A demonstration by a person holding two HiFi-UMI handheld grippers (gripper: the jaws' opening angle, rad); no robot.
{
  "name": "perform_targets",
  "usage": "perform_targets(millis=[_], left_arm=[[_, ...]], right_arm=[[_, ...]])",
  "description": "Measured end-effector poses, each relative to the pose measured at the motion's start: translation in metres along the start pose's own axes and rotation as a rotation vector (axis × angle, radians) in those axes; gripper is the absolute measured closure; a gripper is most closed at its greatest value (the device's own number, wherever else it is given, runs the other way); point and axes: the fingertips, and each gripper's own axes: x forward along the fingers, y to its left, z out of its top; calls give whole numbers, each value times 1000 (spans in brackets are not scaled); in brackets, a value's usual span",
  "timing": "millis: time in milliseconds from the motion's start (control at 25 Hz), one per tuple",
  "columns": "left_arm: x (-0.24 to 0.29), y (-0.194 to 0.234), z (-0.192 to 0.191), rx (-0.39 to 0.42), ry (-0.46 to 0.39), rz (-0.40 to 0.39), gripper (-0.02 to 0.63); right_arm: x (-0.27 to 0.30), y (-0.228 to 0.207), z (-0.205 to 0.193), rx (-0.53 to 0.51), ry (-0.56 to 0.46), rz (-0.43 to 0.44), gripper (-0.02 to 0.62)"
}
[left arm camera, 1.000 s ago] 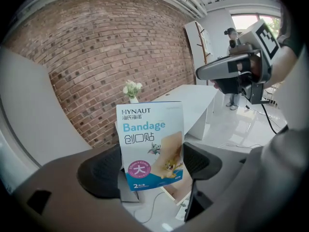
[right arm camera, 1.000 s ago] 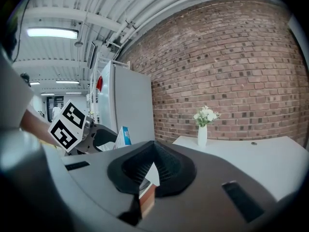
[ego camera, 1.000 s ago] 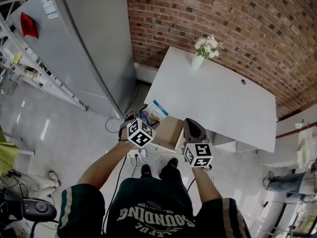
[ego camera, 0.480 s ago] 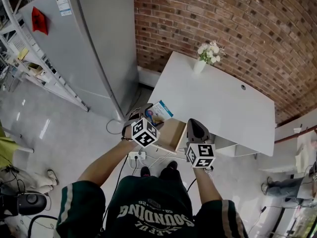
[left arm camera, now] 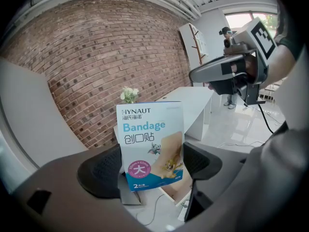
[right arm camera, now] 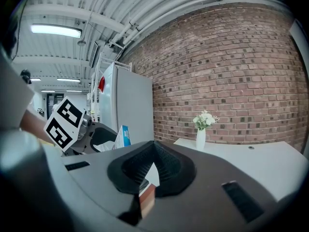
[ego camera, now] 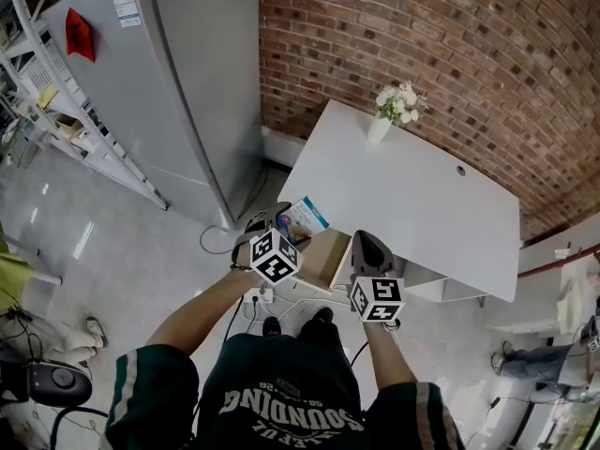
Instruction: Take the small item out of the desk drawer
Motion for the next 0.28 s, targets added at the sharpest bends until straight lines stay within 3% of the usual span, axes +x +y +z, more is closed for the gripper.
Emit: perform_targets(millis=[280], left_arm=[[4, -2, -1, -17, 7, -5, 189]], right_arm=[[2, 0, -1, 5, 1, 14, 572]])
